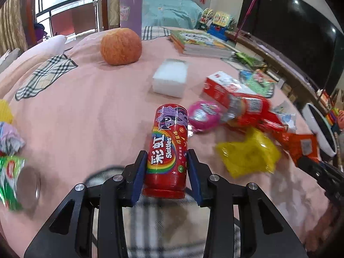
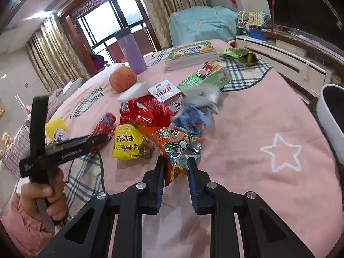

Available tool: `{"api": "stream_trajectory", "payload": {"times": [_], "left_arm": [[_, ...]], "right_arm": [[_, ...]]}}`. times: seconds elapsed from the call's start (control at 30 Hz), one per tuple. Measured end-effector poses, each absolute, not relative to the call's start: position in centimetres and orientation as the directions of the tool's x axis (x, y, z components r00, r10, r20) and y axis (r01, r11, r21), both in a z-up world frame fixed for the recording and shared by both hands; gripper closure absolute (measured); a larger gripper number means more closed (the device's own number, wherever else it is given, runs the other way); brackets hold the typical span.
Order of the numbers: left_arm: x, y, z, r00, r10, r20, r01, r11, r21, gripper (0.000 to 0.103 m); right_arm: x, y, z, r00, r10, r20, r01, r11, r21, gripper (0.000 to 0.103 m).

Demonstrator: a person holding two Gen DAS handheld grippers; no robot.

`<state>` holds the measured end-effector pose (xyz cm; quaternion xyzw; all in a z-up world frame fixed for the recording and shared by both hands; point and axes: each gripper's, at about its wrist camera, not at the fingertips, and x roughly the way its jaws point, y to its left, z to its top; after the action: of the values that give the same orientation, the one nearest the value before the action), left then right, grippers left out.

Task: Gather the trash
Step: 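Grasp the red Skittles tube with the left tool while the right tool grasps the orange snack wrapper, then carry the tube and wrapper over the bin and open both tools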

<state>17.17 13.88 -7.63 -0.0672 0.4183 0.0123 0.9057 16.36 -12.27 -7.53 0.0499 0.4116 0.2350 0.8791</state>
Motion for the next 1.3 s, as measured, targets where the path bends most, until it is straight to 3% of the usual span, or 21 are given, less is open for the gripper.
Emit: {"api": "stream_trajectory", "payload": {"times": [0.77, 1.3], "left_arm": [[14.0, 0.1, -4.6, 0.661, -0.287, -0.693, 0.21, 0.958, -0.196, 0.067], [15.7, -8.1, -4.1, 0.619, -0.368, -0.694, 0.346, 0.921, -0.18, 0.067]], "right_arm": [[12.7, -22.9, -5.7, 0.654, 0.379, -0.655, -0.215, 0.923, 0.319, 0.083], [12.1, -30.4, -3.9, 0.728, 0.28, -0.626, -0.089, 0.943, 0.32, 0.083]]}}
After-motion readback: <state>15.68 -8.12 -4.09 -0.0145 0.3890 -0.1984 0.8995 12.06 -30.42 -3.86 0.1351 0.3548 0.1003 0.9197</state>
